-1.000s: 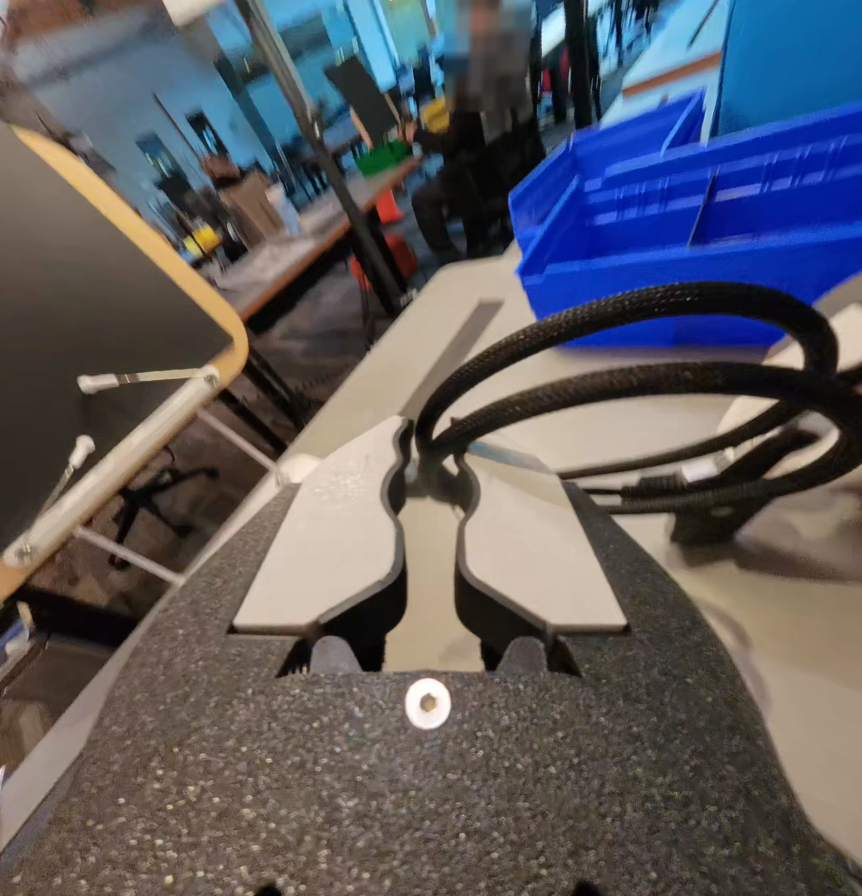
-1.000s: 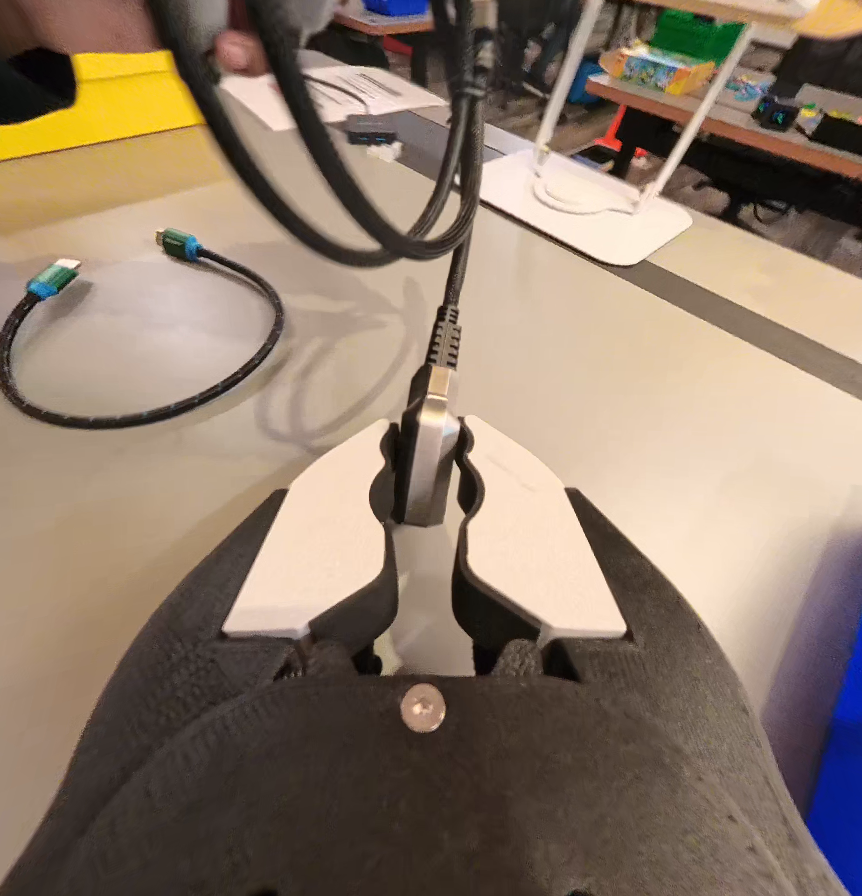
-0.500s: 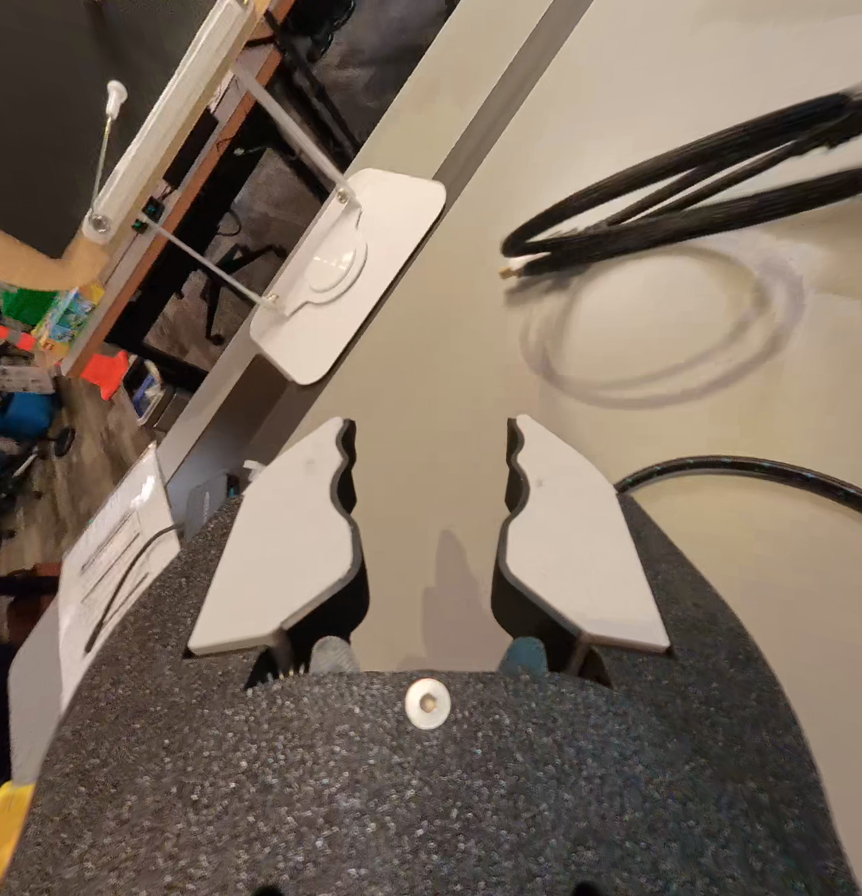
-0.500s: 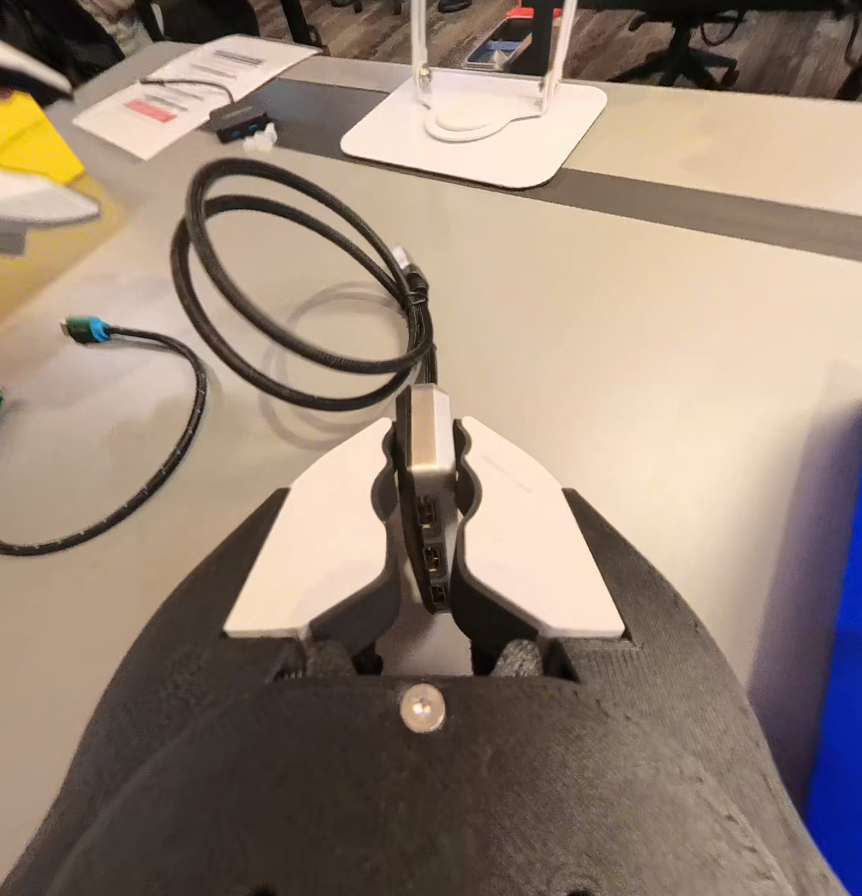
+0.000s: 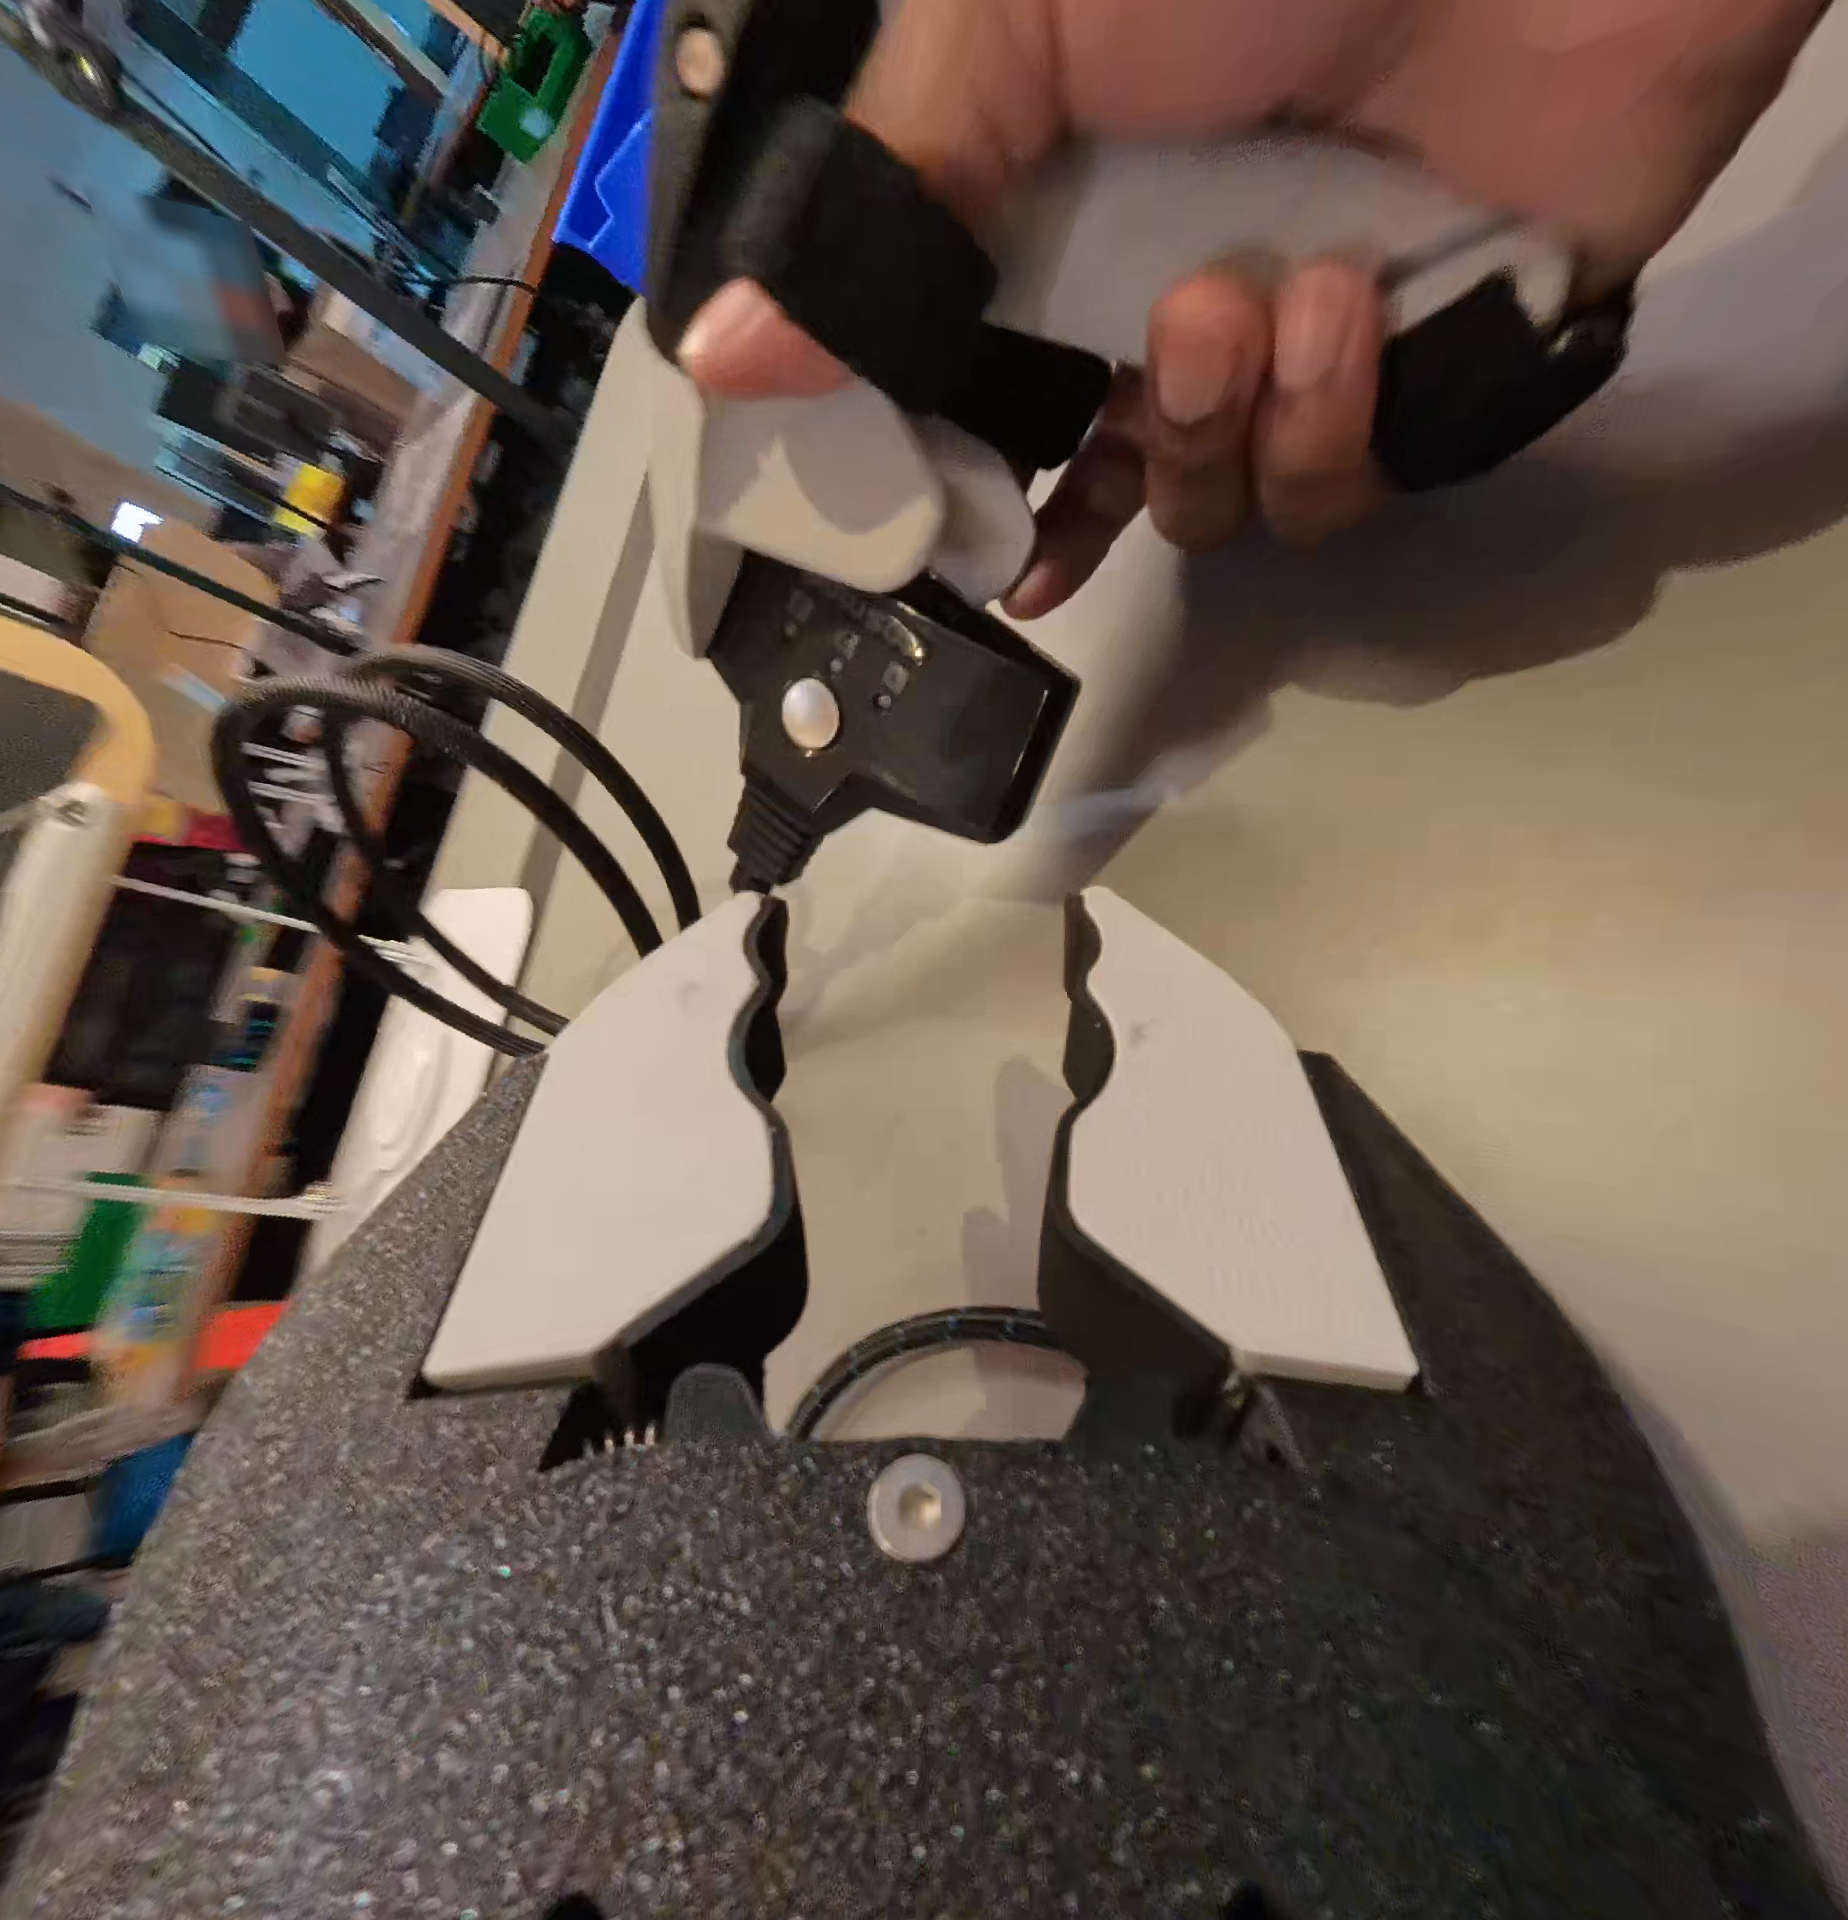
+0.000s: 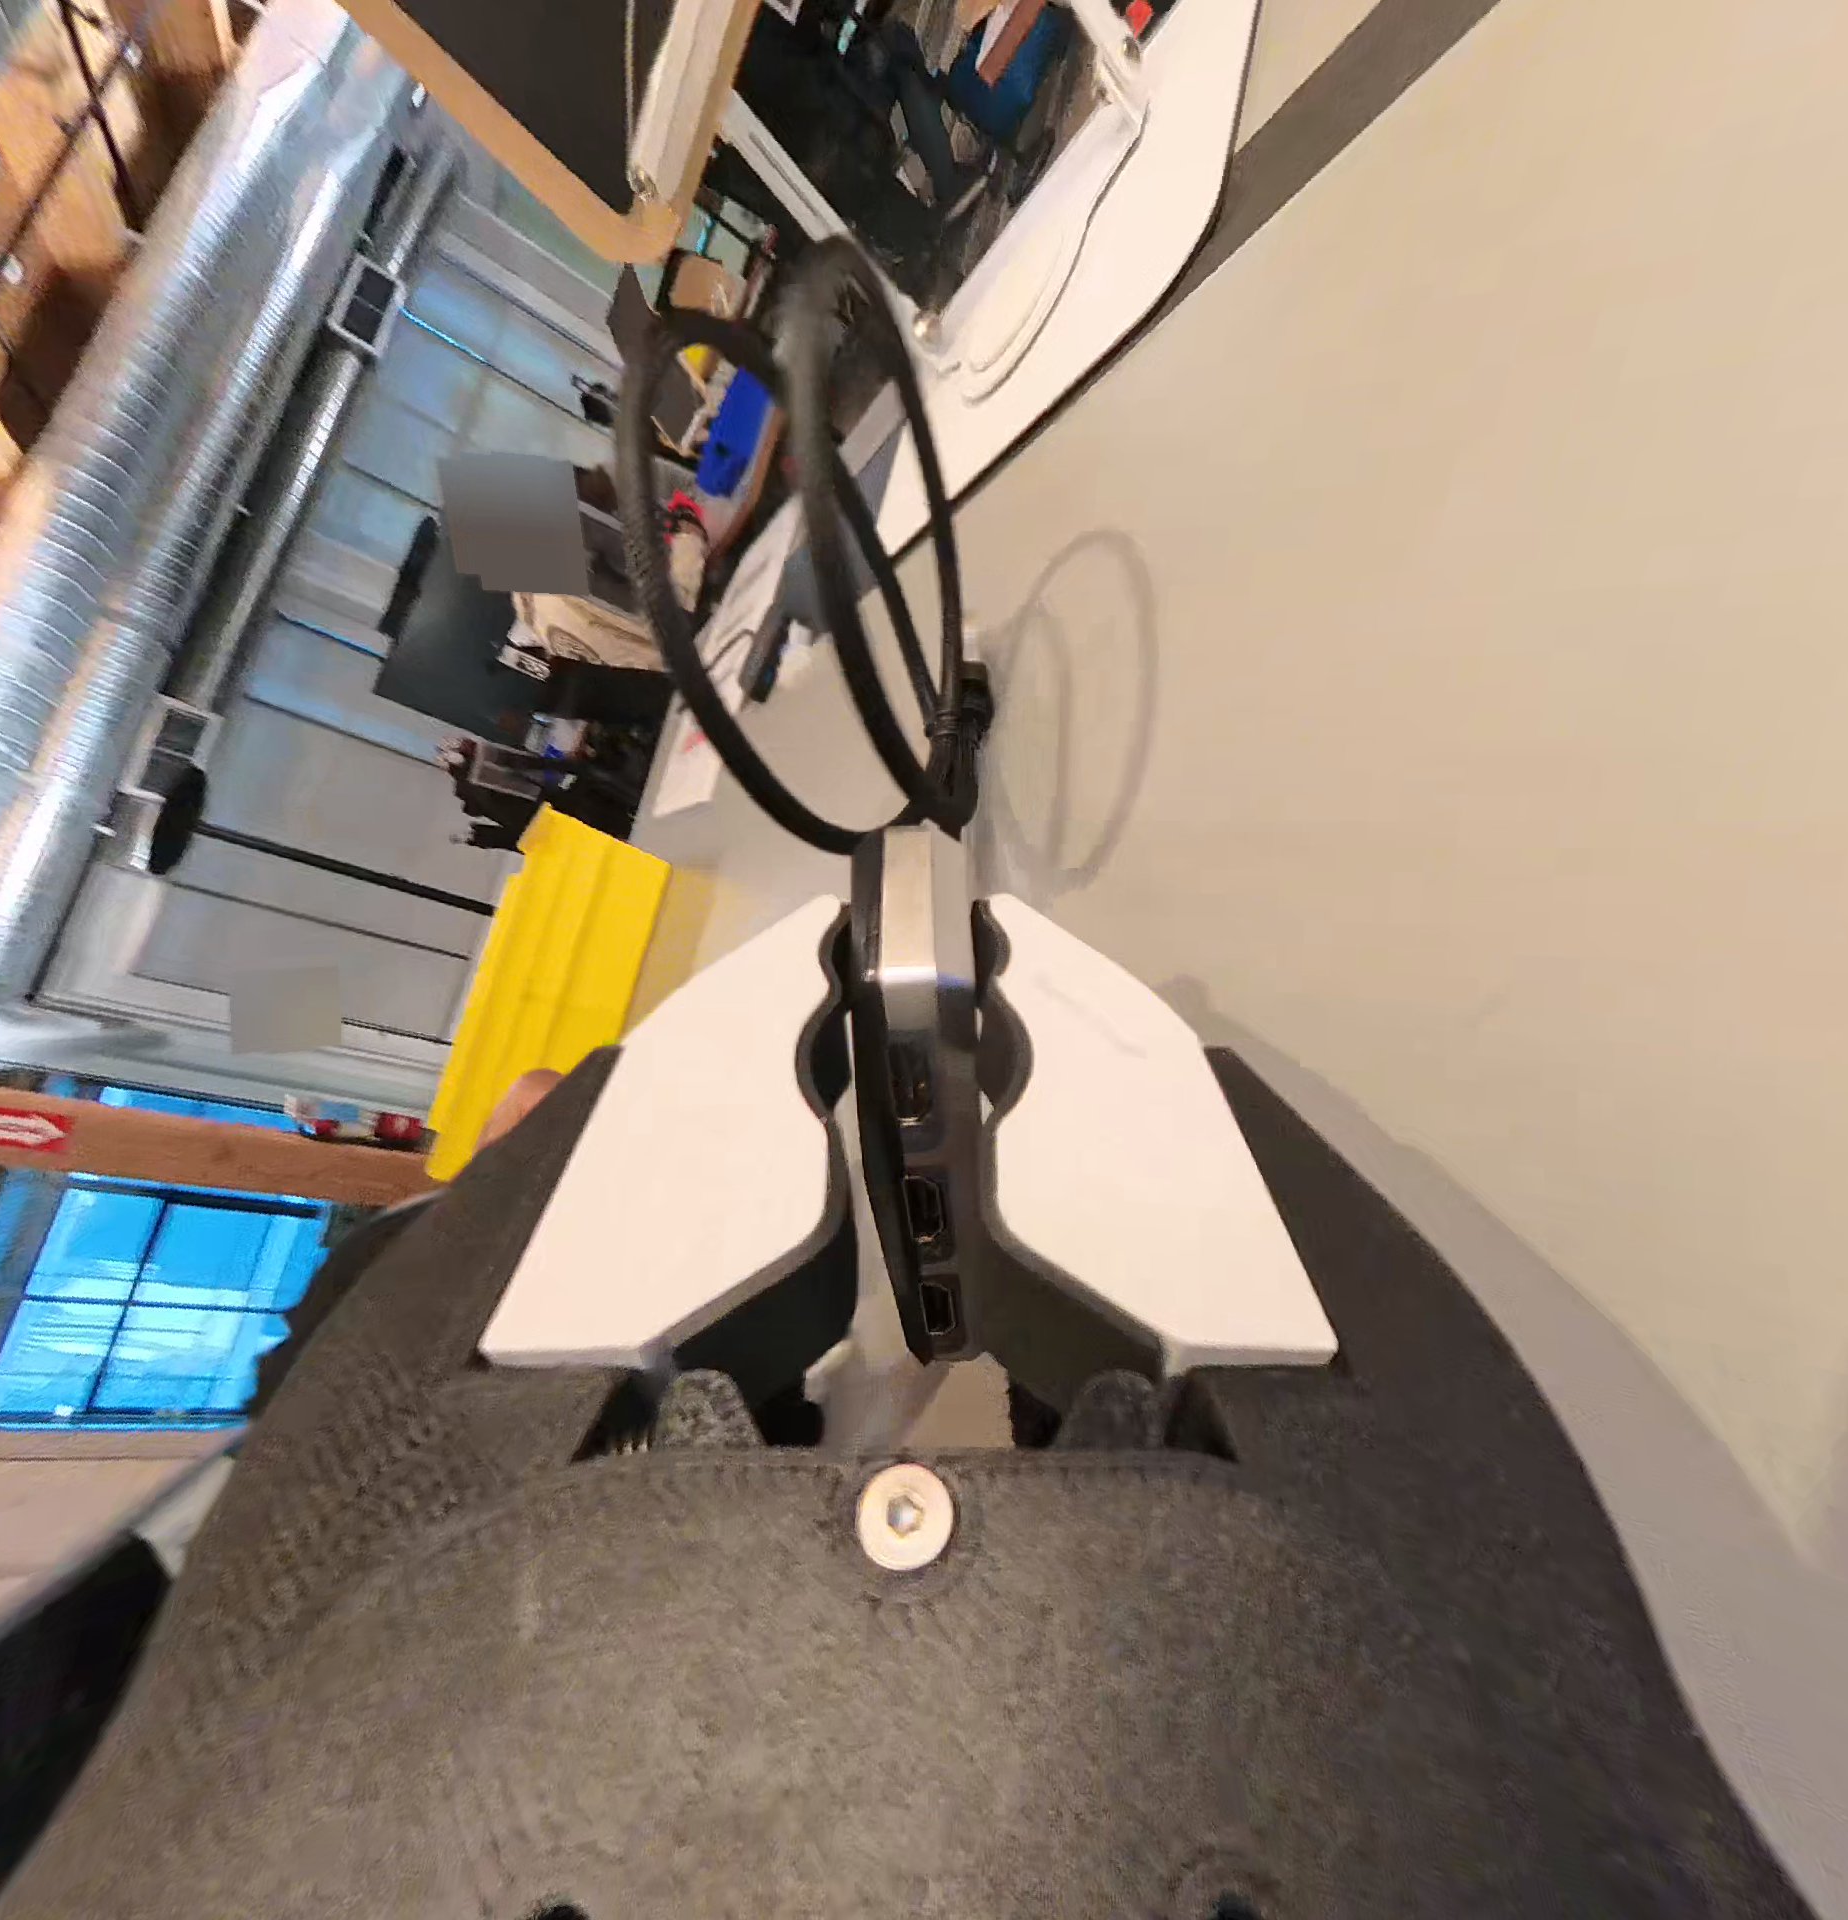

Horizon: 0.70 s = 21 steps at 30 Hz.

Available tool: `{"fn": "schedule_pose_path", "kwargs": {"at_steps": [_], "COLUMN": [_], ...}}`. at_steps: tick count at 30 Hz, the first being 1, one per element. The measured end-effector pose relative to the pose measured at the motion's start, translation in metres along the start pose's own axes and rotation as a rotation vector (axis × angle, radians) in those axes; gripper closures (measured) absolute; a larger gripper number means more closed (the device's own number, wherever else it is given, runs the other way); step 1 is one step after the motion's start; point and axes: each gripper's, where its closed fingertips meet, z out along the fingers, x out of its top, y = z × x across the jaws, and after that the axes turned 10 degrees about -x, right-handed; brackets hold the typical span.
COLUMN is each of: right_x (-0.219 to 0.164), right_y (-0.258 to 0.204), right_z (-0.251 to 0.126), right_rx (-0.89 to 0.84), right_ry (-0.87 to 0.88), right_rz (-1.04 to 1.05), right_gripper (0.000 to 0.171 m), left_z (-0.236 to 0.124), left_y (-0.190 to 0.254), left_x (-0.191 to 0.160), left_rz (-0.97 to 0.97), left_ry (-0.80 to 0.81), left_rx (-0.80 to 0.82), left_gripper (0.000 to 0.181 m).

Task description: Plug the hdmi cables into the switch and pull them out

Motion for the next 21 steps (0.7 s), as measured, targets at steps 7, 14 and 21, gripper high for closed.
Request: {"fn": "schedule_pose_path", "kwargs": {"at_steps": [7, 14, 21], "right_x": [-0.016, -0.028, -0.032], "right_y": [-0.025, -0.039, -0.043], "right_z": [0.007, 0.007, -0.006], "right_rx": [0.074, 0.129, 0.29], "right_ry": [-0.019, -0.023, -0.082], "right_rz": [0.084, 0.107, -0.033], "right_gripper": [0.151, 0.151, 0.13], "left_z": [0.018, 0.014, -0.011], "left_y": [-0.017, -0.012, -0.026], "left_x": [0.0, 0.009, 0.015], "left_rz": [0.346, 0.598, 0.501], "left_ry": [-0.074, -0.079, 0.056], "left_rx": [0.284, 0.457, 0.493], "left_gripper": [0.117, 0.134, 0.16]}}
